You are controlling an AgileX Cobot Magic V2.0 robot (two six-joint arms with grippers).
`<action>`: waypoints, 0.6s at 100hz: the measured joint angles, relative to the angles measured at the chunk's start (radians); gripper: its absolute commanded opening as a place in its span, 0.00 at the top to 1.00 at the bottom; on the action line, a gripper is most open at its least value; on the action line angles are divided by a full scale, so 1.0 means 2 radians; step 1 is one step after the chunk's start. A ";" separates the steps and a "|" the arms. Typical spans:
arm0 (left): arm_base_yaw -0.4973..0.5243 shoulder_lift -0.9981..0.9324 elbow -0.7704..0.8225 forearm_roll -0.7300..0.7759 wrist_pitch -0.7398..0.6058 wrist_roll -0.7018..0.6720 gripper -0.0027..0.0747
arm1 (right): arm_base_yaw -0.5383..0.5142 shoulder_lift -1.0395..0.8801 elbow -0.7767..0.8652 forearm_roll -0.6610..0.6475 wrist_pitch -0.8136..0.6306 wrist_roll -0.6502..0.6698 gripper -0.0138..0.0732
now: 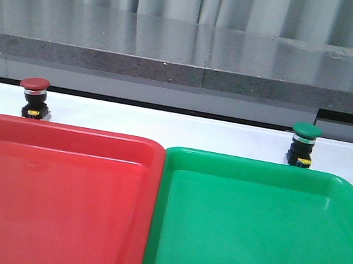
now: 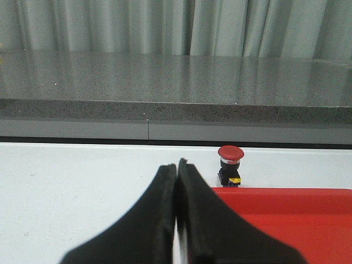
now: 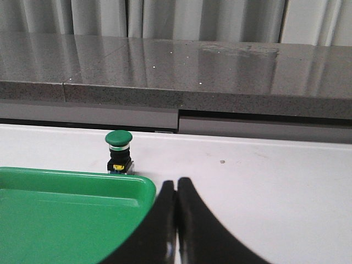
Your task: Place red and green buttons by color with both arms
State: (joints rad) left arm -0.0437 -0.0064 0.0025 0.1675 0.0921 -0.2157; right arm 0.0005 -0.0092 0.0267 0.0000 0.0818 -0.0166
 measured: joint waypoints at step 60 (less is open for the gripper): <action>0.000 0.012 -0.039 0.000 0.027 0.000 0.99 | 0.000 0.000 0.000 0.000 0.000 0.000 0.91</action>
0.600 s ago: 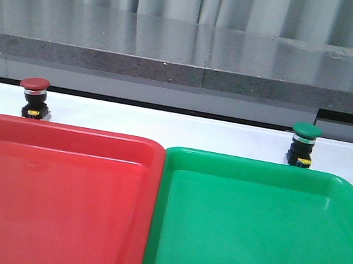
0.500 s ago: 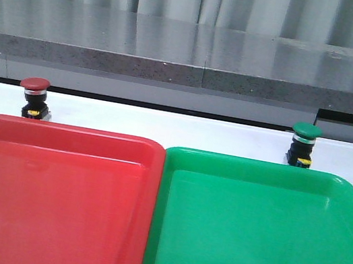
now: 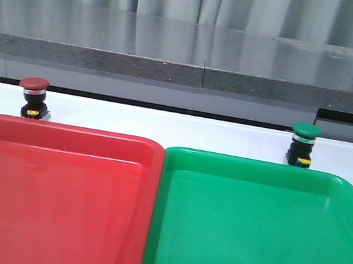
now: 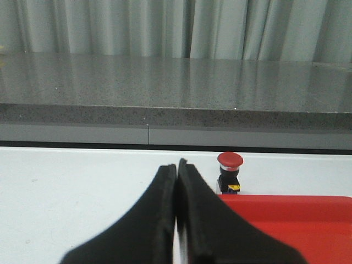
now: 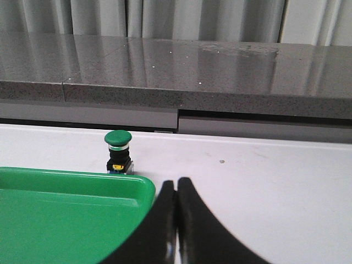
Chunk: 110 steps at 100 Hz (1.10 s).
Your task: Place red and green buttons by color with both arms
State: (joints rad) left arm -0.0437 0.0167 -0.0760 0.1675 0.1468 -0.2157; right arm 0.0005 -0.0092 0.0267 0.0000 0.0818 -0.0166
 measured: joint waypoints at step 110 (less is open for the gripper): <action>0.000 0.412 -0.377 -0.010 0.283 0.007 0.19 | 0.000 0.000 0.000 0.000 0.000 0.000 0.91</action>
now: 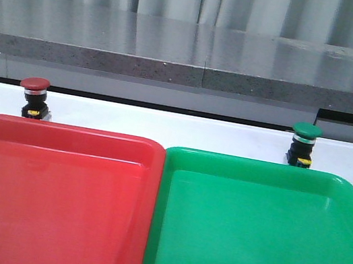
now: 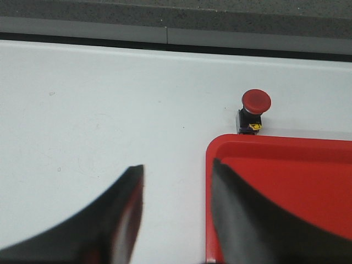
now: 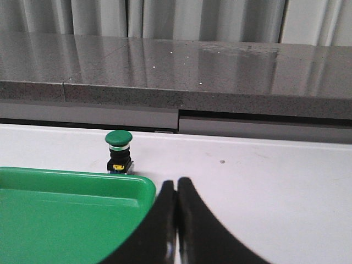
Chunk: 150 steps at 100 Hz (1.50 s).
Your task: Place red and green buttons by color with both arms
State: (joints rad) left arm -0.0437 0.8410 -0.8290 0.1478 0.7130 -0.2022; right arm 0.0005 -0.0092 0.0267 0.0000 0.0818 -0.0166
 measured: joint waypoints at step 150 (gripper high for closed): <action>-0.085 0.520 -0.288 -0.069 -0.028 0.045 0.14 | 0.000 0.000 0.000 0.000 0.000 0.000 0.91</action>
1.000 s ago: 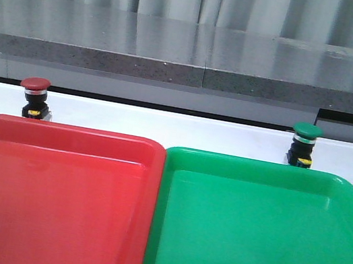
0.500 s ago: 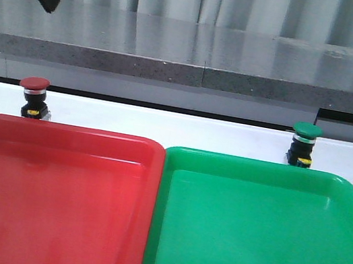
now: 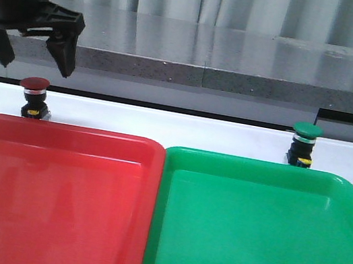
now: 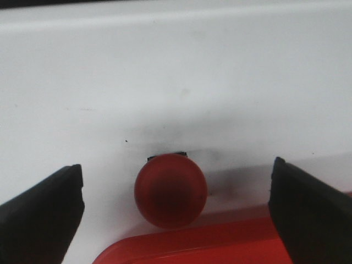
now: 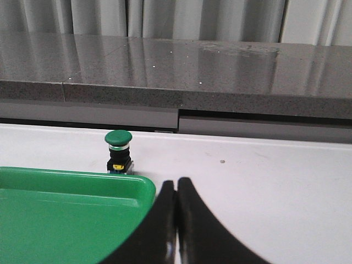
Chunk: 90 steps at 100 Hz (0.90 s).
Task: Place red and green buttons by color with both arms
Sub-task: 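Lower the open left gripper over the red-capped button, then close the left gripper on the red button and lift it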
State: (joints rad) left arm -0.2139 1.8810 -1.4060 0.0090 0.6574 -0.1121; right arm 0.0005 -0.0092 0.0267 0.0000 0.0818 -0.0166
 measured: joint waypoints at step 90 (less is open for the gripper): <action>0.000 0.049 -0.002 0.002 -0.016 0.000 0.78 | 0.000 0.000 0.000 0.000 0.000 0.000 0.91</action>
State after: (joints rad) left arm -0.2139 1.9782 -1.4099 0.0130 0.6251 -0.1121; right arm 0.0005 -0.0092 0.0267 0.0000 0.0818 -0.0166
